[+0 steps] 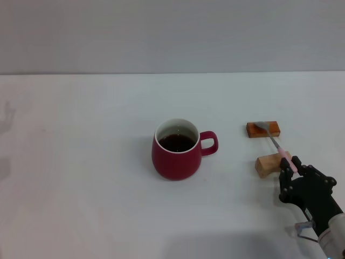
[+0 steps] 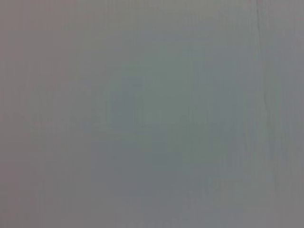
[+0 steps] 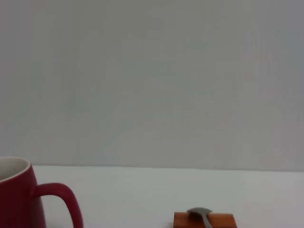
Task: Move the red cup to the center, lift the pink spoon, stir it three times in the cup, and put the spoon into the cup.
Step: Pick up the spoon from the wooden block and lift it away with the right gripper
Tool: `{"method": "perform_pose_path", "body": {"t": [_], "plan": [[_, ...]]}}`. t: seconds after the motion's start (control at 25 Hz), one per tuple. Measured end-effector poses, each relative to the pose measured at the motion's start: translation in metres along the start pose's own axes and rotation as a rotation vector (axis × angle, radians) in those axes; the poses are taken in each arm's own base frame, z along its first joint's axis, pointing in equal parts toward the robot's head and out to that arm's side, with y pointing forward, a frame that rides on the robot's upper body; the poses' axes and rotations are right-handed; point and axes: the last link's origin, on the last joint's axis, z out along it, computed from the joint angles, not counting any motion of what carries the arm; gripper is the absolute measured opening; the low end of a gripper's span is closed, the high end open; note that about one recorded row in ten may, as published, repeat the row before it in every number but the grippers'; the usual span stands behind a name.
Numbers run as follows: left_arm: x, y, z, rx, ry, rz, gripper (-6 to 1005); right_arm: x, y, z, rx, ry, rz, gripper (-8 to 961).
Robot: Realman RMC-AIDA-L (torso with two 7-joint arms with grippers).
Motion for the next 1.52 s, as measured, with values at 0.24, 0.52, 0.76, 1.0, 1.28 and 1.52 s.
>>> {"method": "perform_pose_path", "body": {"t": [0.24, 0.52, 0.76, 1.0, 1.28, 1.52], "plan": [[0.000, 0.000, 0.000, 0.000, -0.001, 0.000, 847, -0.005, -0.001, 0.003, 0.015, -0.012, -0.038, 165], [-0.001, -0.001, -0.001, 0.001, -0.004, 0.000, 846, -0.009, 0.002, 0.004, 0.015, -0.024, -0.064, 165], [-0.001, -0.001, -0.001, 0.001, -0.006, 0.001, 846, -0.013, 0.002, 0.005, 0.021, -0.036, -0.067, 165], [-0.001, -0.002, -0.001, 0.004, -0.006, 0.001, 847, -0.015, 0.002, 0.006, 0.028, -0.042, -0.061, 165], [-0.002, -0.002, -0.001, 0.005, -0.009, 0.001, 846, -0.020, 0.001, 0.009, 0.038, -0.056, -0.075, 165], [-0.002, -0.002, -0.001, 0.005, -0.009, 0.002, 846, -0.025, 0.001, 0.011, 0.049, -0.073, -0.080, 165]]}}
